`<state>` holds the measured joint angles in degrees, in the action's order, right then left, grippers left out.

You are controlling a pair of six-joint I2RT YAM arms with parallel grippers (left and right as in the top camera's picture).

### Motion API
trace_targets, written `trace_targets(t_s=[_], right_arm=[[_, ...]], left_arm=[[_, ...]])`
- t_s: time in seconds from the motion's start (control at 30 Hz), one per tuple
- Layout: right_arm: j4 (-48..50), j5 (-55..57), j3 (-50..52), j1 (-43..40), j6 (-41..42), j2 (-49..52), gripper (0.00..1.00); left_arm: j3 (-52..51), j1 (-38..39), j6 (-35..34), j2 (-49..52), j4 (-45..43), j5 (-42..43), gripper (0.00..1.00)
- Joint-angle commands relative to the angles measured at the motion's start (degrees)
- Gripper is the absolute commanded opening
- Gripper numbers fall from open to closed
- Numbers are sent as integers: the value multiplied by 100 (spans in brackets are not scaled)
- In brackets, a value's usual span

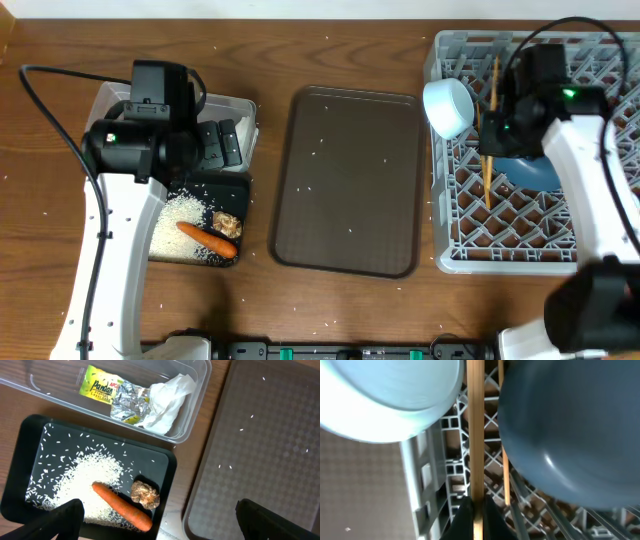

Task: Sort waste into correct bins and load items into the dishwasher rack
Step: 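Carry the chopstick right and insert it upright into the dish rack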

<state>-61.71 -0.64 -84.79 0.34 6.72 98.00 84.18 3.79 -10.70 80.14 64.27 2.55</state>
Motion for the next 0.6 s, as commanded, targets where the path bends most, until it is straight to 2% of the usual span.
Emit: trace_targets(t_s=[0.0,0.03,0.07,0.13,0.4,0.47,0.57], right_arm=[[168,72,31,2,-129,225,2],[251,90,31,11,-144,269,9],[315,83,28,11,-146,284,21],[317,70,-31,-9,-146,223,33],[28,-498,-236,179,-151,-833,48],[15,-706,-236,214,-151,-1191,57],[28,-846,-236,284,-146,-1674,62]], left_arm=[[44,-24,-74,-4,20,-87,98],[44,-24,-74,-4,22,-87,98],[44,-24,-74,-4,22,-87,98],[44,-24,-74,-4,22,-87,98],[44,-24,-74,-4,22,-87,98],[44,-24,-74,-4,20,-87,98],[44,-24,-74,-4,22,-87,98]])
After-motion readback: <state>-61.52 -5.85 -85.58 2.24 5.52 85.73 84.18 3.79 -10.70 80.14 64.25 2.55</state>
